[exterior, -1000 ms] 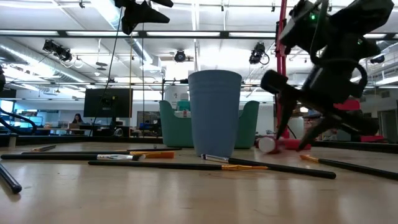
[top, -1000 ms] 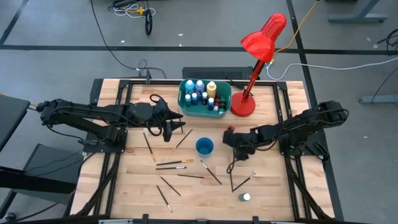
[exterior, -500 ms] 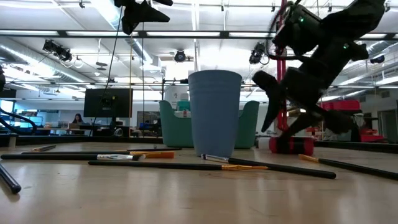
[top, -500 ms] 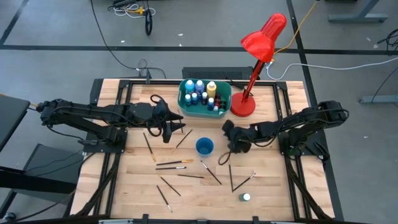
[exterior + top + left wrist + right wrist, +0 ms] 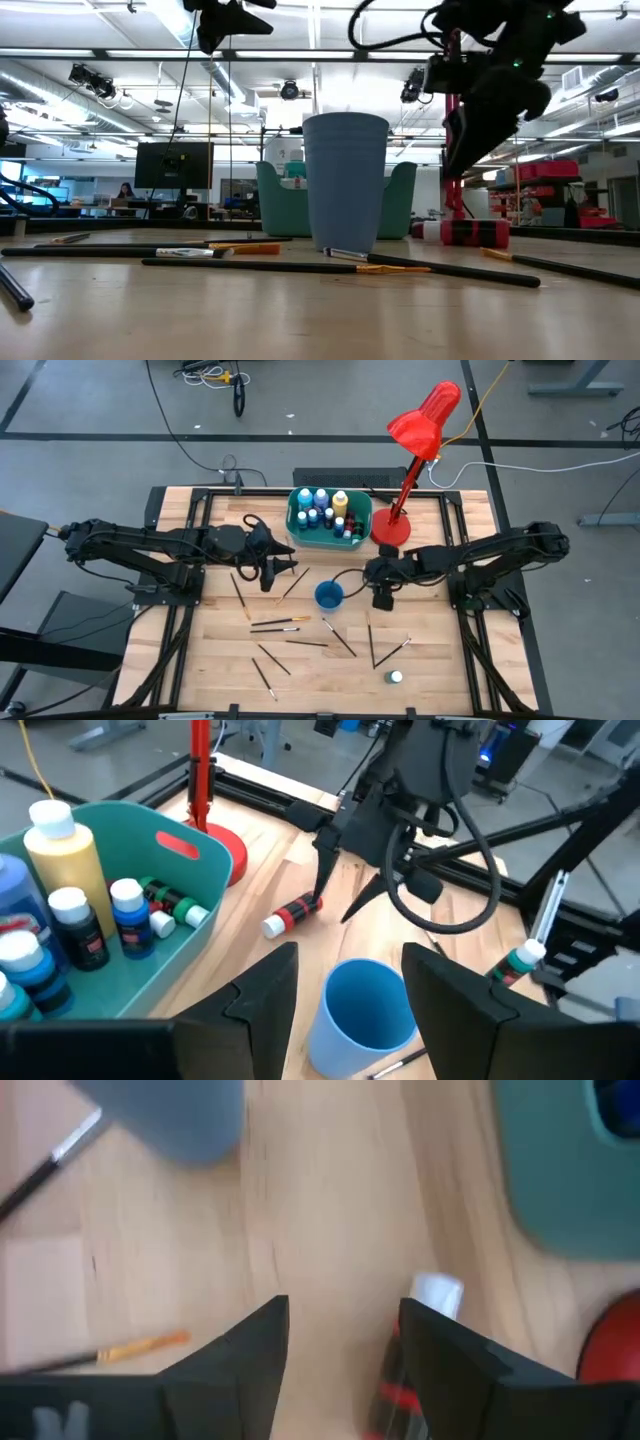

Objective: Pick & Place Paint Supplies
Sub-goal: Put the red paint bottle into the green bin

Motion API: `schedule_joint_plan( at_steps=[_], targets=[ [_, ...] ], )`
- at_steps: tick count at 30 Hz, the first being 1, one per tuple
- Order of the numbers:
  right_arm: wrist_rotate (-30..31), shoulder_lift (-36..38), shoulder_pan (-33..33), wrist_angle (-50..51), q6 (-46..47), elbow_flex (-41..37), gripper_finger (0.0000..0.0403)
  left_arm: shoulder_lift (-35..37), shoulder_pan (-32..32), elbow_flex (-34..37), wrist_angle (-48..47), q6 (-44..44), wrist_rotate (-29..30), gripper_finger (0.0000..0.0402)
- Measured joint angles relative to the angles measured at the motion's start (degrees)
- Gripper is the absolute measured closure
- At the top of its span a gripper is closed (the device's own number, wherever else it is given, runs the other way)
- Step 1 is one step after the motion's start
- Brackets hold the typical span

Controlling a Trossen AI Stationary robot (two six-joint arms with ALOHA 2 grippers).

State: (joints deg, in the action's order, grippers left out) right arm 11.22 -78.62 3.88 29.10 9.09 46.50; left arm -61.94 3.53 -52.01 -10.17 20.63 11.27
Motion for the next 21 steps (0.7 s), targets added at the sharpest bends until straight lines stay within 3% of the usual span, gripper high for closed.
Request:
schedule_joint_plan(
  at_steps=[4,16,21],
  targets=[
    [5.68,-0.05,-1.48,2.11,1.64,-1.08,0.0195,-0.01,-0.02,0.00,0.02,-1.56,0.01,0.0212],
    [-0.90,-3.03,-10.23,-9.29,2.09,-12.45,0.0144,0.00,-0.02,0.00,-0.32,-1.17,-0.61,0.0212],
    [-3.04,-2.88,-13.65,-11.83,-0.75,-14.79,0.0151,-0.01,-0.02,0.00,-0.37,-1.17,-0.63,0.0212]
  ],
)
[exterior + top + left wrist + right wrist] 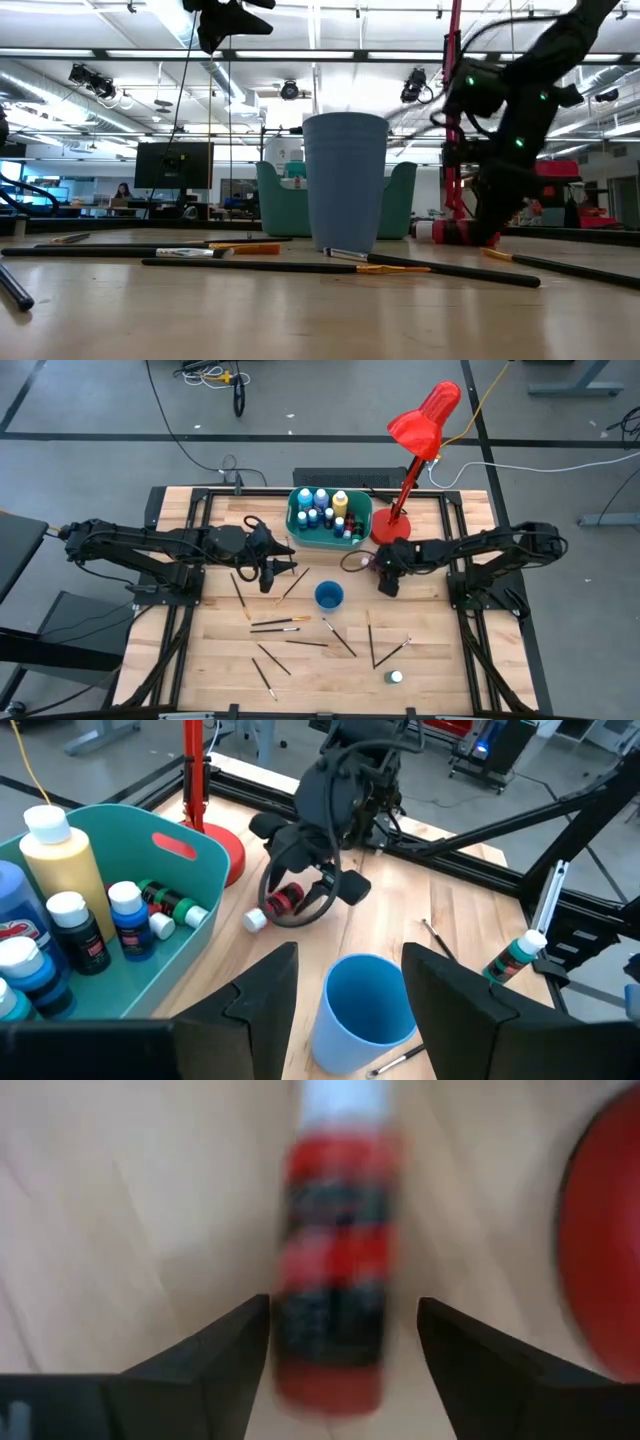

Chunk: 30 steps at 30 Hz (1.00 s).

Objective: Pick & Place Paint Supplies
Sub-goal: Put the red paint bottle into the green bin

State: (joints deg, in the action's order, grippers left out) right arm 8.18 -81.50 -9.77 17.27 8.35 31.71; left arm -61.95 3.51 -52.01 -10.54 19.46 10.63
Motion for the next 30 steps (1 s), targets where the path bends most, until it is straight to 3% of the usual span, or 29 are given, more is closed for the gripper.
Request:
schedule_joint_plan(
  at_steps=[7,14,22,30],
  targets=[
    [-2.10,-0.15,-0.92,-7.58,-8.22,-2.28,0.0205,0.02,0.00,0.00,0.08,0.00,0.02,0.0212],
    [-4.96,-0.34,-0.90,-11.31,-6.67,-2.30,0.0281,0.01,0.02,0.00,-0.05,-0.22,0.13,0.0212],
    [-7.80,0.16,-0.55,-12.13,-5.38,1.84,0.0257,0.01,0.00,0.00,-0.07,-8.96,1.37,0.0212],
    [-7.59,3.89,1.64,-13.08,-10.45,11.21,0.0276,0.00,-0.32,0.00,1.50,-10.68,15.47,0.0212]
  ],
)
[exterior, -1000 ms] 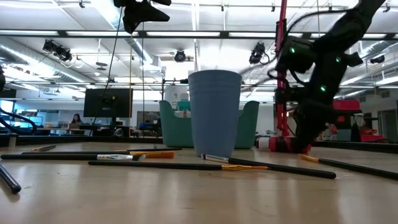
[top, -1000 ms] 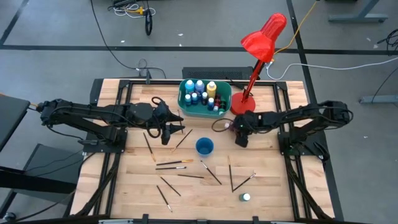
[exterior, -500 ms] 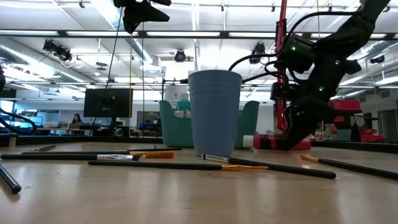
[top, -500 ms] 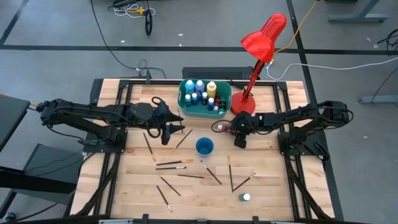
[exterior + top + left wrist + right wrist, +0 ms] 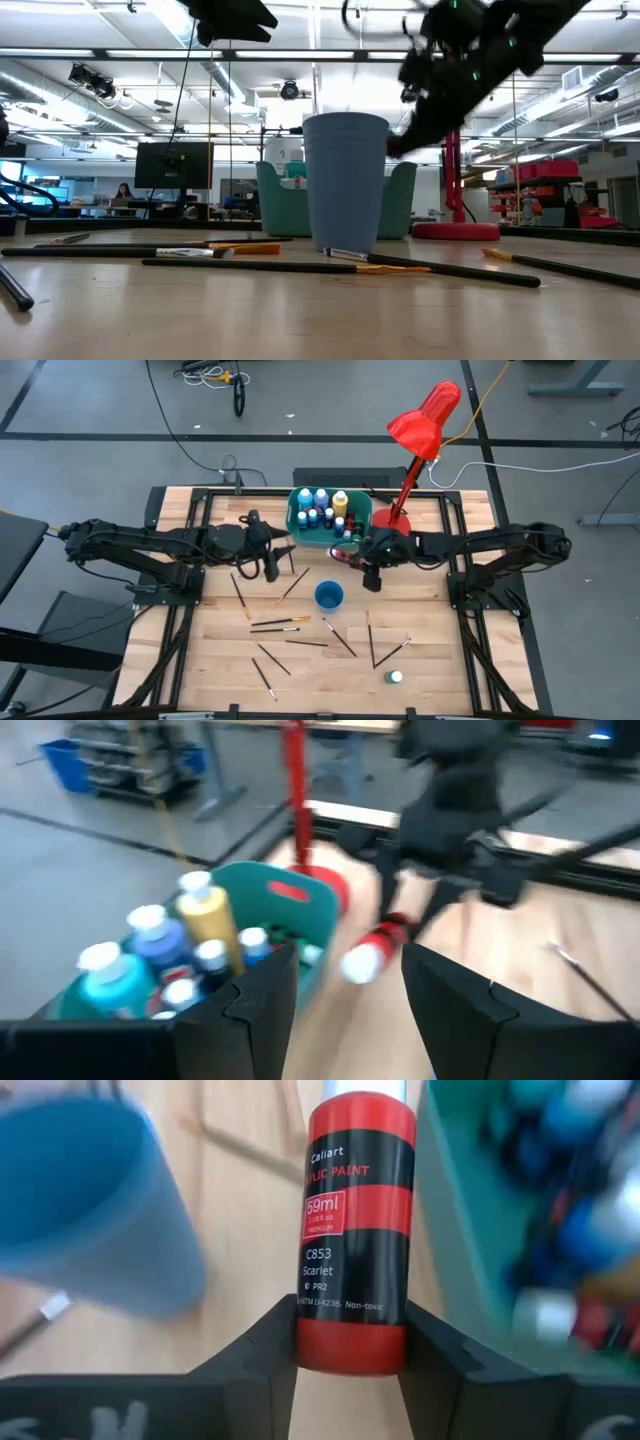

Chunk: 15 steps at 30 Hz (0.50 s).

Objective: Pick & Place Paint Supplies
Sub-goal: Put the red paint bottle into the green bin

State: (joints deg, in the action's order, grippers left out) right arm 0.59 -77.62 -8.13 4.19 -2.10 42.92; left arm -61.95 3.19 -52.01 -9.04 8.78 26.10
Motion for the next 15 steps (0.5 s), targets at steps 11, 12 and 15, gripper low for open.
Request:
schedule_joint_plan(
  at_steps=[11,12,15],
  targets=[
    [-15.03,0.86,0.96,-25.67,-1.79,1.41,0.0263,0.00,-1.58,0.04,7.51,-6.83,-17.83,0.0212],
    [-14.63,0.54,1.19,-26.70,-1.78,1.41,0.0263,0.00,-1.58,0.04,9.08,-7.43,-18.73,0.0212],
    [-14.57,-0.36,1.99,-29.26,-1.80,1.40,0.0262,-1.23,-1.62,0.00,13.20,-8.63,-19.68,0.0212]
  ],
)
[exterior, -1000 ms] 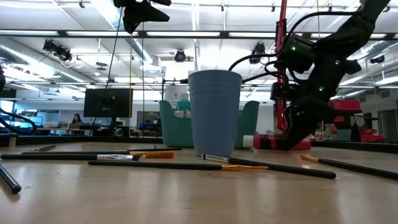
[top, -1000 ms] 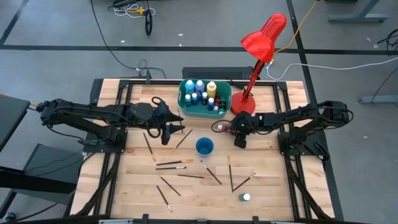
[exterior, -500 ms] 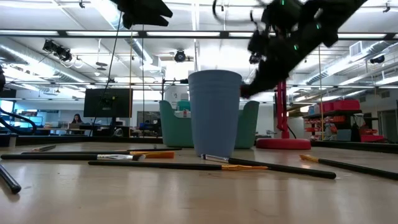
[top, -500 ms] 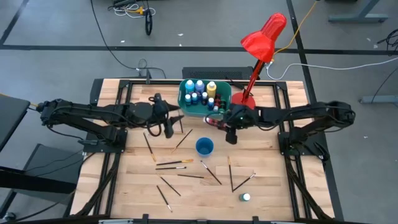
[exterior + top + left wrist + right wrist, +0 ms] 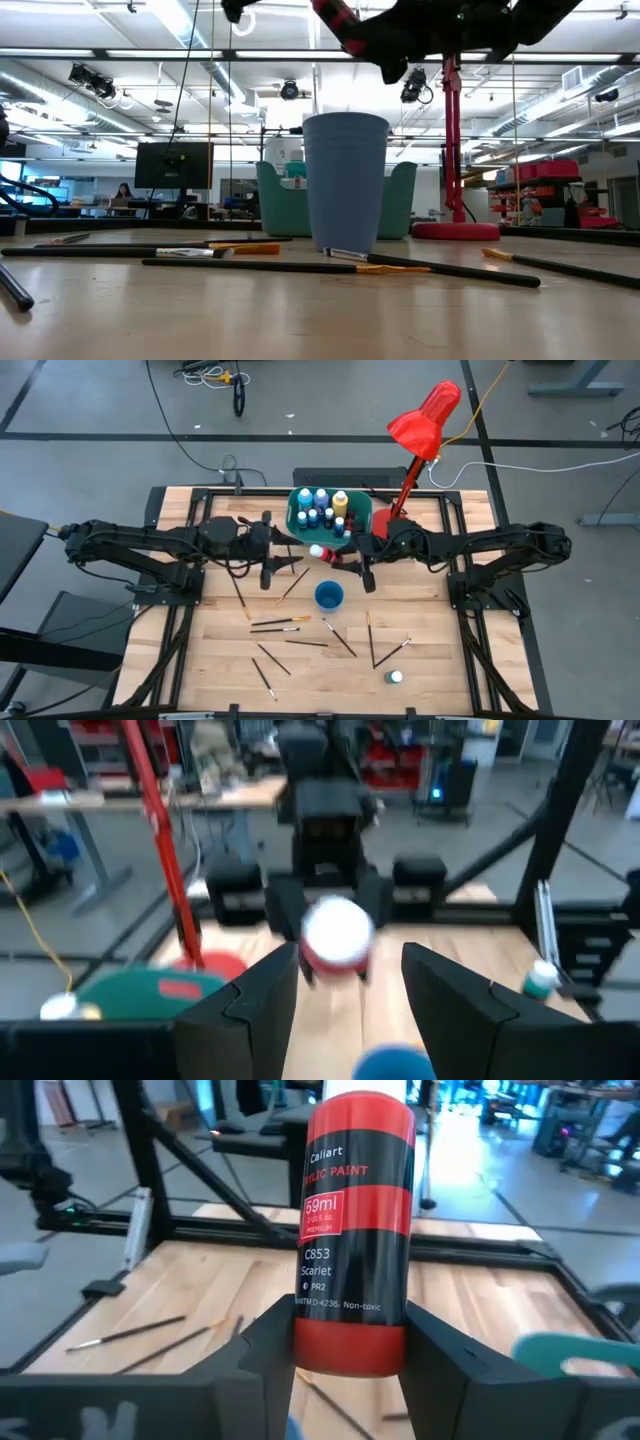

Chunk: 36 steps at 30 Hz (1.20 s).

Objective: Pick & Place Paint Supplies
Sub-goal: Put the red paint bottle into the green bin

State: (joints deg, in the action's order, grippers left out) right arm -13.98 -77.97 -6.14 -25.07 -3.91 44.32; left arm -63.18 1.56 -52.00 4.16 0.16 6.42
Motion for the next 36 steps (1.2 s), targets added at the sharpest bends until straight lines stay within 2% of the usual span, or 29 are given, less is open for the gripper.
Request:
schedule_joint_plan(
  at_steps=[5,7,9,16,26,29,34,36],
  targets=[
    [-0.06,-0.72,0.35,-0.24,-0.17,0.04,0.0262,-4.02,-0.17,-0.33,3.43,-0.12,-0.27,0.0212],
    [0.02,-0.72,0.31,-0.10,-0.17,0.00,0.0262,-5.29,-0.19,0.31,2.08,0.51,-0.10,0.0212],
    [0.09,-0.72,0.33,0.10,-0.11,0.00,0.0262,-7.26,-0.39,-0.24,5.93,-0.31,-0.14,0.0212],
    [0.05,-0.72,0.35,1.34,0.04,0.00,0.0262,-8.17,-1.42,-2.21,5.46,-0.84,-4.35,0.0212],
    [0.05,-0.72,0.35,0.12,-1.07,0.04,0.0261,-8.08,-2.02,-2.28,4.80,-0.81,-4.56,0.0212],
    [0.12,-0.72,0.35,-0.13,-1.04,0.04,0.0261,-8.08,-2.63,-2.28,4.70,0.09,-4.79,0.0223],
    [1.08,-0.72,0.30,-0.12,-1.02,0.04,0.0261,-8.08,-3.74,-2.28,4.29,0.95,-5.69,0.0271],
    [1.91,-0.72,0.35,-0.10,-1.02,0.04,0.0261,-8.08,-4.02,-2.28,4.30,0.99,-7.02,0.0273]
  ],
)
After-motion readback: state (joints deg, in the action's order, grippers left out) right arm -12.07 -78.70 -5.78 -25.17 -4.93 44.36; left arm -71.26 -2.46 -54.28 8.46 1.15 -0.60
